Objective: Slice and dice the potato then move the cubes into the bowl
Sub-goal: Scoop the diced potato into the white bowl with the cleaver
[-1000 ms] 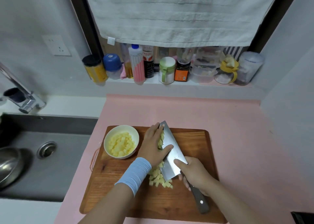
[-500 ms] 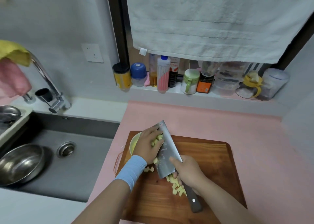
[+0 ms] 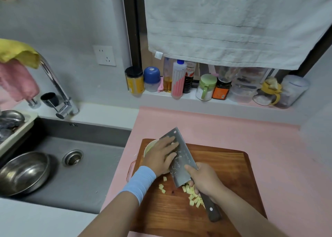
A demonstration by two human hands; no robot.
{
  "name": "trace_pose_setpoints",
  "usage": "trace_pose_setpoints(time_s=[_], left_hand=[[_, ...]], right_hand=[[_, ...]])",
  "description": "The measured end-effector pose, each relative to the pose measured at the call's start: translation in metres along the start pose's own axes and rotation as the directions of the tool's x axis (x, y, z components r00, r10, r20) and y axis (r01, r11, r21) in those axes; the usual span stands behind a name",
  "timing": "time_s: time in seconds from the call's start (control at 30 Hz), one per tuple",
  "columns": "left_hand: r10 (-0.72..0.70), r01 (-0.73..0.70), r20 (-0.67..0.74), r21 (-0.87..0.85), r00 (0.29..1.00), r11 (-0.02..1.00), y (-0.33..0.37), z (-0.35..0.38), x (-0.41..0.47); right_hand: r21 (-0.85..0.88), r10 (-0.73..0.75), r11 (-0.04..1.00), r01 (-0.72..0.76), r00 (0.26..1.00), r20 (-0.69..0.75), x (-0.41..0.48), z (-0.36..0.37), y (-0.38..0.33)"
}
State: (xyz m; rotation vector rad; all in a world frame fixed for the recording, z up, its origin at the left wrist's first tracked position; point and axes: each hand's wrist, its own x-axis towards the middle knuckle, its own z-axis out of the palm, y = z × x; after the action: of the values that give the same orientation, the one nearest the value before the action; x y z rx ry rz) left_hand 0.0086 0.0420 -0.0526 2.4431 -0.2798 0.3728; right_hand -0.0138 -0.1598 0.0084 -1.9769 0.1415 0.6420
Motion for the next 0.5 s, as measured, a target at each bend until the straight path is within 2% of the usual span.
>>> trace_pose_setpoints(time_s=[0.2, 0.27, 0.33, 0.43, 0.5], left_hand=[[-0.048, 0.062, -0.094, 0.15, 0.994, 0.987, -0.018, 0.002, -0.01], [-0.063, 0.074, -0.108, 0.094, 0.992, 0.993, -0.014, -0.003, -0.014], [-0.063, 0.065, -0.054, 0.037, 0.997, 0.997, -0.006, -0.006, -0.016], [-0.067, 0.062, 0.047, 0.09, 0.997, 0.994, -0.003, -0.004, -0.017], [-0.103, 0.102, 0.002, 0.132, 0.995, 0.986, -0.008, -0.005, -0.02]], right_hand=[[-0.004, 0.02, 1.0, -0.02, 0.999, -0.042, 0.001, -0.001, 0.003], [-0.007, 0.013, 1.0, -0.014, 0.999, -0.041, 0.001, -0.002, 0.003], [-0.011, 0.01, 1.0, -0.01, 0.999, -0.041, 0.0, 0.0, 0.002], [-0.012, 0.008, 1.0, -0.009, 0.999, -0.045, 0.0, 0.002, 0.0], [-0.01, 0.011, 1.0, -0.012, 0.999, -0.05, 0.0, 0.002, 0.0]])
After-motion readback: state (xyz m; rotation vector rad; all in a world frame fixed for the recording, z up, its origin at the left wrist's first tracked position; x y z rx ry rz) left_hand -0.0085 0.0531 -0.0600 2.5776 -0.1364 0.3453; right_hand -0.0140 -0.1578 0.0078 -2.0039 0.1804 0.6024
